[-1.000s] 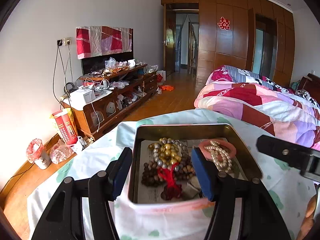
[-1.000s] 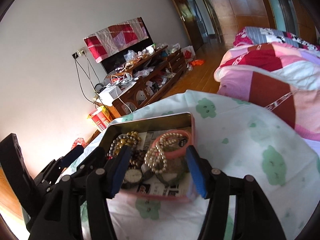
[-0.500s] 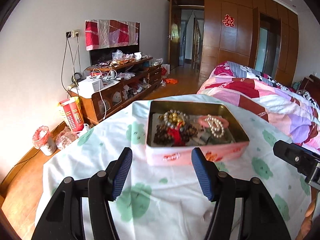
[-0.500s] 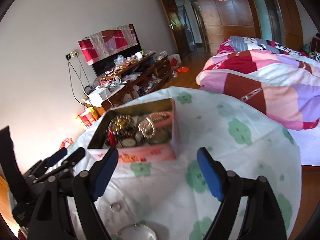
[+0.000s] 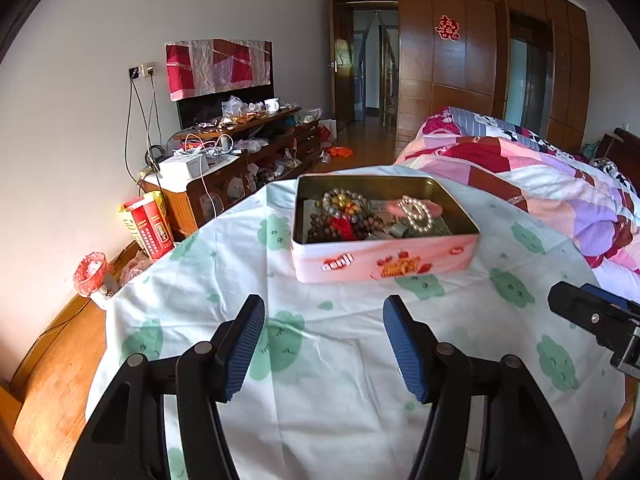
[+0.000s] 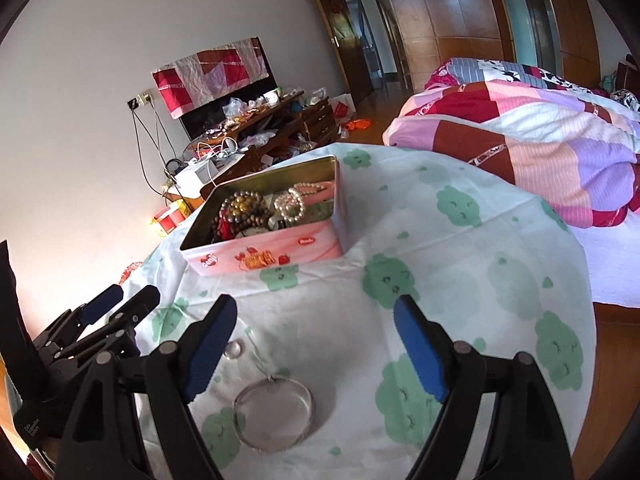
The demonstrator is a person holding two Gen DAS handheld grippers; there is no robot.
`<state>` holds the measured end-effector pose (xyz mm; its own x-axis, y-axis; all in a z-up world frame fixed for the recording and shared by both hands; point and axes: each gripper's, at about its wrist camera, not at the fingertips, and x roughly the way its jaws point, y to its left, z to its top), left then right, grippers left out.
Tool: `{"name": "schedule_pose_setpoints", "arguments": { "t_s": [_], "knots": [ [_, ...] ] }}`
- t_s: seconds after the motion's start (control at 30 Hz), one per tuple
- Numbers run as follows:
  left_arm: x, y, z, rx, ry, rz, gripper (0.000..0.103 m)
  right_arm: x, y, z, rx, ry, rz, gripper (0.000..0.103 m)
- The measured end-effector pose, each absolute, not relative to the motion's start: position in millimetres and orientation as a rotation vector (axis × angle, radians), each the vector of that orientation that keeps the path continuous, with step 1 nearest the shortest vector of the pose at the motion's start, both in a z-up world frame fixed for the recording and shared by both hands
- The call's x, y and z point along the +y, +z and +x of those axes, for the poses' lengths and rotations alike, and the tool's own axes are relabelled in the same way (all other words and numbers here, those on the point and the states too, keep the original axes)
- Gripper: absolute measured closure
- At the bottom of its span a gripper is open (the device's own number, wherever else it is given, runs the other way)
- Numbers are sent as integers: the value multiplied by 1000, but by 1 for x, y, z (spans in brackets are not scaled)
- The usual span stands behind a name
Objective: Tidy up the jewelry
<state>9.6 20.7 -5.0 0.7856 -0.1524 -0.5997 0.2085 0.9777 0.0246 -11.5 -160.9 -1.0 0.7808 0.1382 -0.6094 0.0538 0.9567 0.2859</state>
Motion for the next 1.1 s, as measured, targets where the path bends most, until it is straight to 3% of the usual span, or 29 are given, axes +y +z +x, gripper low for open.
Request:
{"name": "schedule_pose_setpoints", "arguments": {
  "t_s": [0.6, 0.67, 0.73, 0.9, 1.0, 1.1],
  "knots": [
    [43, -33, -15, 767, -287, 28, 41, -154, -25, -33, 750, 76, 236, 20],
    [41, -33, -17, 768, -298, 31, 41, -149, -28, -34, 759, 85, 215, 23],
    [38, -33, -20, 760, -296, 55, 41, -143, -31, -32, 779, 102, 193, 36],
    [38, -32, -20, 756, -318, 62, 41, -133, -44, -27, 837, 104, 162, 38],
    [37, -32, -21, 757, -323, 70, 41, -128, -47, -26, 856, 99, 128, 48],
    [36, -33, -20, 760, -315, 80, 41, -123, -51, -24, 878, 91, 97, 50]
  ]
}}
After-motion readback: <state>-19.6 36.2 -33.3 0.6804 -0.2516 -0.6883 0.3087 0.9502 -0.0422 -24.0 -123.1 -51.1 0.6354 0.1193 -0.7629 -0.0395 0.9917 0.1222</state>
